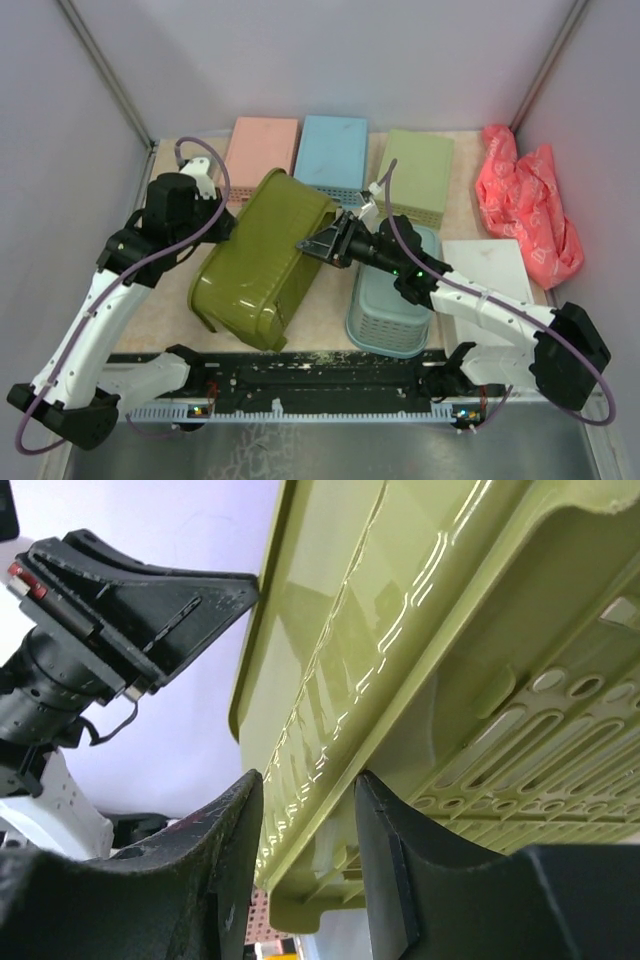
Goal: Turn the large container upside down
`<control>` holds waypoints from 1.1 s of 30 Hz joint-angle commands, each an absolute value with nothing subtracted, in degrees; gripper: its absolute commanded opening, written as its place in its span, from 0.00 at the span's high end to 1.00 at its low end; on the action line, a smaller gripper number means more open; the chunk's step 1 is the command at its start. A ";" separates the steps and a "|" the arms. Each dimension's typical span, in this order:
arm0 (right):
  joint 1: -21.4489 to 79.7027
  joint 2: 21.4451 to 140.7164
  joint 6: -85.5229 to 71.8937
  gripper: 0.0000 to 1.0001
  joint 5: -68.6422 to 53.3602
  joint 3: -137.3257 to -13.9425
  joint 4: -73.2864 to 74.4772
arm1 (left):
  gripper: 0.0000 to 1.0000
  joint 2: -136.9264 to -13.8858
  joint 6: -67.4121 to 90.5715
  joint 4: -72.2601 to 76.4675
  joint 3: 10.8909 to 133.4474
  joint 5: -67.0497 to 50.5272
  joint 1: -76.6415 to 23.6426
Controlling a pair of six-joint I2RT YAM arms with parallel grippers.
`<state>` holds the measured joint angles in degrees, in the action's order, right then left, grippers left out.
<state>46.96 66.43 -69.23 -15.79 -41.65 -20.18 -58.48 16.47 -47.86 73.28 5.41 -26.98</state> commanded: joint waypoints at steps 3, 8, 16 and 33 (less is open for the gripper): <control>47.73 67.66 -65.95 0.58 -21.18 -50.20 -31.86 | 0.85 -60.06 16.32 -51.37 69.33 7.18 -27.16; 48.45 70.88 -66.68 0.59 -22.19 -52.89 -34.37 | 0.84 -60.51 16.42 -51.62 68.49 8.37 -27.19; 49.11 73.60 -65.74 0.59 -22.24 -57.31 -34.36 | 0.81 -60.85 17.06 -52.77 67.50 12.68 -27.16; 49.13 77.08 -63.45 0.59 -21.94 -58.24 -26.94 | 0.60 -62.49 18.45 -54.91 70.89 16.38 -27.08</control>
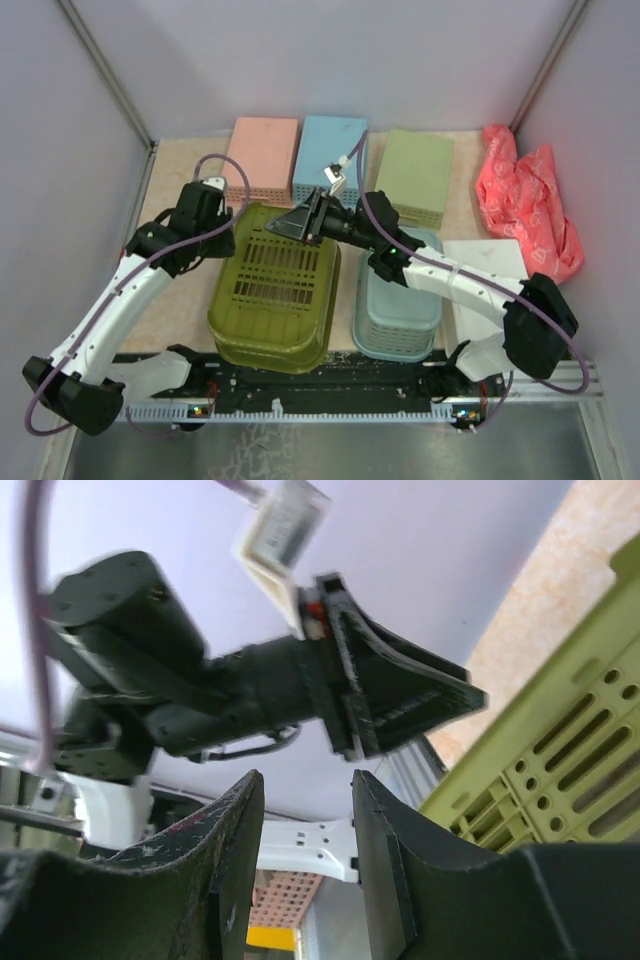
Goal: Turn the large container upside down
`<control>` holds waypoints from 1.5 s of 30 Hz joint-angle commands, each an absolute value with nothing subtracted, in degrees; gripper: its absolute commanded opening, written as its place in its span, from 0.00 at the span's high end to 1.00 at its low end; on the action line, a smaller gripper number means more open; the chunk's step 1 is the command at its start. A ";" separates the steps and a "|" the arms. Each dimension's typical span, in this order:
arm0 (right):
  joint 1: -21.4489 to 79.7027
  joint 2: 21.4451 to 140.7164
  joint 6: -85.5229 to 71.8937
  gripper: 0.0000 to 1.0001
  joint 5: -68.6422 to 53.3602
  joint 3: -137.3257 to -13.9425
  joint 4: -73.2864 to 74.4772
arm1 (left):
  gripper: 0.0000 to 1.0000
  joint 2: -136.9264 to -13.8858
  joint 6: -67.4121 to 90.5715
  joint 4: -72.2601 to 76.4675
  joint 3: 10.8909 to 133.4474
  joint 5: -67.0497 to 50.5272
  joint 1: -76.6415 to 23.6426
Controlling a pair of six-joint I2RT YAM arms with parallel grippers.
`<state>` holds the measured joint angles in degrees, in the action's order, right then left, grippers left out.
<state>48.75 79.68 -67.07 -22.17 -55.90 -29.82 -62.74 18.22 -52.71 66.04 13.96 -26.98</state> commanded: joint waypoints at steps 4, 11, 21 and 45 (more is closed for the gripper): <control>49.17 70.65 -51.40 0.58 -14.31 -60.02 -6.02 | 0.56 -62.34 17.13 -55.89 76.86 15.05 -27.10; 49.20 57.57 -38.41 0.56 5.85 -53.98 22.36 | 0.48 -61.41 14.90 -50.52 78.63 1.54 -27.07; 55.99 64.44 -34.48 0.56 3.96 -54.93 25.32 | 0.34 -61.81 17.79 -47.20 78.17 2.85 -27.08; 50.50 80.00 -29.59 0.24 21.57 -77.02 27.62 | 0.00 -56.79 19.39 -39.82 75.20 6.96 -27.13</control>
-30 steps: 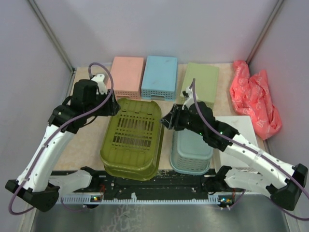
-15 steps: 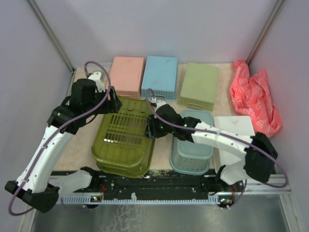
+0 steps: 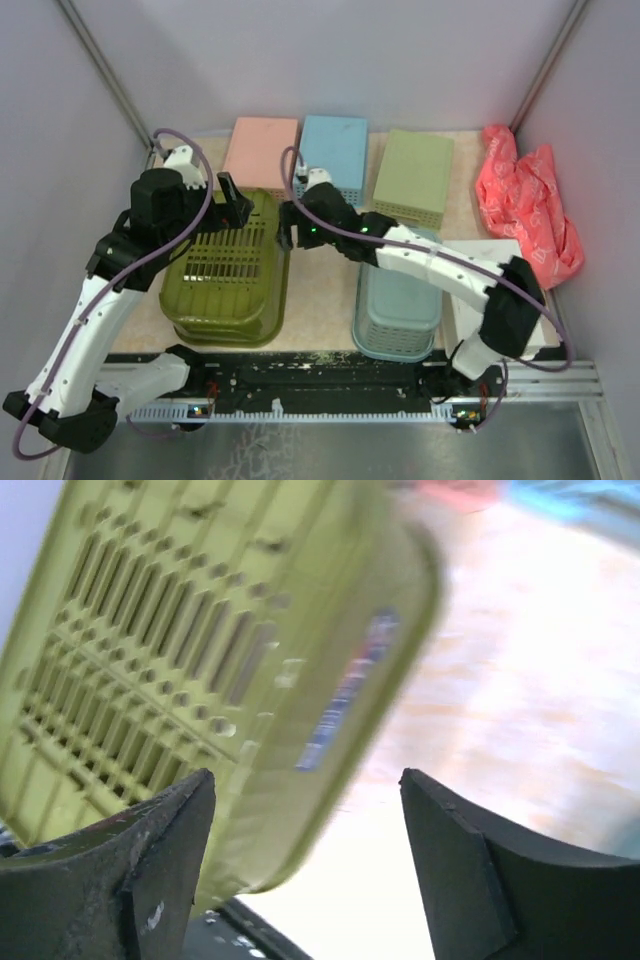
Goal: Turn the large container upside down
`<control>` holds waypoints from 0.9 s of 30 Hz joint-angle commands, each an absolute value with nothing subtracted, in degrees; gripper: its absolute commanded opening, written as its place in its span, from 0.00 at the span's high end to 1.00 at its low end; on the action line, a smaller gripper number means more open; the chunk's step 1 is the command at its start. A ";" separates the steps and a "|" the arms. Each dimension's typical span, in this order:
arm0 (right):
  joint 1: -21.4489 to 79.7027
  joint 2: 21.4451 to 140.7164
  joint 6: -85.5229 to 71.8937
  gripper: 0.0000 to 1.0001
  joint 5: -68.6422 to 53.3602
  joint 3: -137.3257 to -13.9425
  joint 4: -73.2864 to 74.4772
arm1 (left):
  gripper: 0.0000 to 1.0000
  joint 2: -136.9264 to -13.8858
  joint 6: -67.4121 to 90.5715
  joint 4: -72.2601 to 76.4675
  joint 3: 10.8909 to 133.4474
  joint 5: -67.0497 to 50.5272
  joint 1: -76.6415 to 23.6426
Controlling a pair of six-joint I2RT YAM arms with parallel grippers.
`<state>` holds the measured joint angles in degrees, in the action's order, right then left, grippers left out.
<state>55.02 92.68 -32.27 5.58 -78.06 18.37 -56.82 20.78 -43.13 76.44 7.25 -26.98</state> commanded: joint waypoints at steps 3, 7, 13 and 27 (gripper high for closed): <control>43.13 69.06 -30.57 0.13 34.08 -73.46 35.77 | 0.00 -57.63 18.31 -37.19 74.18 3.02 -27.07; 32.61 56.52 -29.49 0.08 41.66 -69.01 40.62 | 0.00 -61.77 18.13 -34.36 73.94 -7.14 -27.42; 21.83 46.81 -29.17 0.08 42.61 -66.41 44.76 | 0.00 -66.45 18.05 -32.98 72.07 -7.44 -31.15; 21.80 47.03 -33.80 0.07 45.27 -67.68 49.39 | 0.00 -64.10 14.63 -28.38 69.02 -12.15 -31.42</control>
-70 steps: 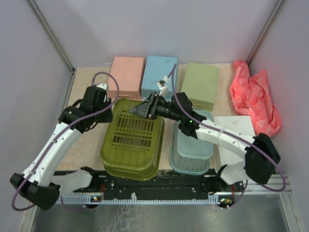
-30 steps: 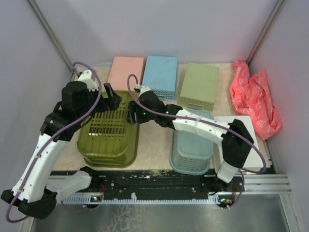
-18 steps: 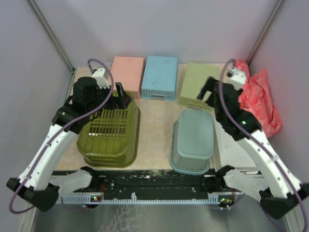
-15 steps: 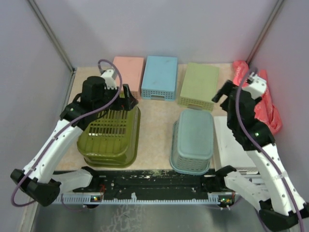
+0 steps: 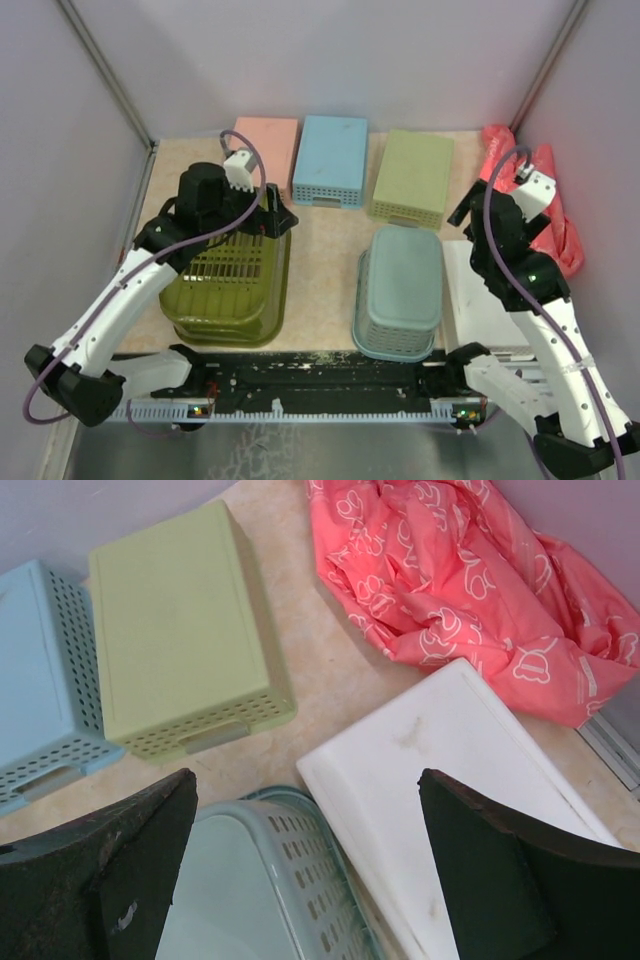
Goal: Turn the large container upside down
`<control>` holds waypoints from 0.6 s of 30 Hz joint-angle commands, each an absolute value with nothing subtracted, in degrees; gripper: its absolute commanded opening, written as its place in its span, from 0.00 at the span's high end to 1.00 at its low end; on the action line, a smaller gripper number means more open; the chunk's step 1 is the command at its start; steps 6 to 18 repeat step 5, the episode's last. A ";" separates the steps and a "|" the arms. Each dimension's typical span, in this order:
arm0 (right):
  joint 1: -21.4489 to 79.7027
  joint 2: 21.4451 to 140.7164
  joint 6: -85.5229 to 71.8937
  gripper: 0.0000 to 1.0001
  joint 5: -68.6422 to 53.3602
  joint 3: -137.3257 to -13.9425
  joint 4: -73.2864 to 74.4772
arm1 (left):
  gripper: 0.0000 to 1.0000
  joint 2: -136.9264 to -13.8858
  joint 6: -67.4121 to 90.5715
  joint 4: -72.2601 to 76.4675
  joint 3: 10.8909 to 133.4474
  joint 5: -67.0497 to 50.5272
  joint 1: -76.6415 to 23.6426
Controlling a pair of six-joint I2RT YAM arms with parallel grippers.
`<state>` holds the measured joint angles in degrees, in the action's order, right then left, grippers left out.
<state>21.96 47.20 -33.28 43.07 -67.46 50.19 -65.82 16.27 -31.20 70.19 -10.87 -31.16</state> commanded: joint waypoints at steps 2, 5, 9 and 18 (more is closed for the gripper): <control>21.80 47.42 -34.29 0.07 46.14 -67.84 49.93 | 0.00 -63.72 14.42 -28.47 68.54 -12.17 -31.40; 21.80 47.50 -34.49 0.07 46.69 -67.85 50.09 | 0.00 -63.22 14.24 -28.31 67.68 -11.49 -31.38; 21.80 47.50 -34.49 0.07 46.69 -67.85 50.09 | 0.00 -63.22 14.24 -28.31 67.68 -11.49 -31.38; 21.80 47.50 -34.49 0.07 46.69 -67.85 50.09 | 0.00 -63.22 14.24 -28.31 67.68 -11.49 -31.38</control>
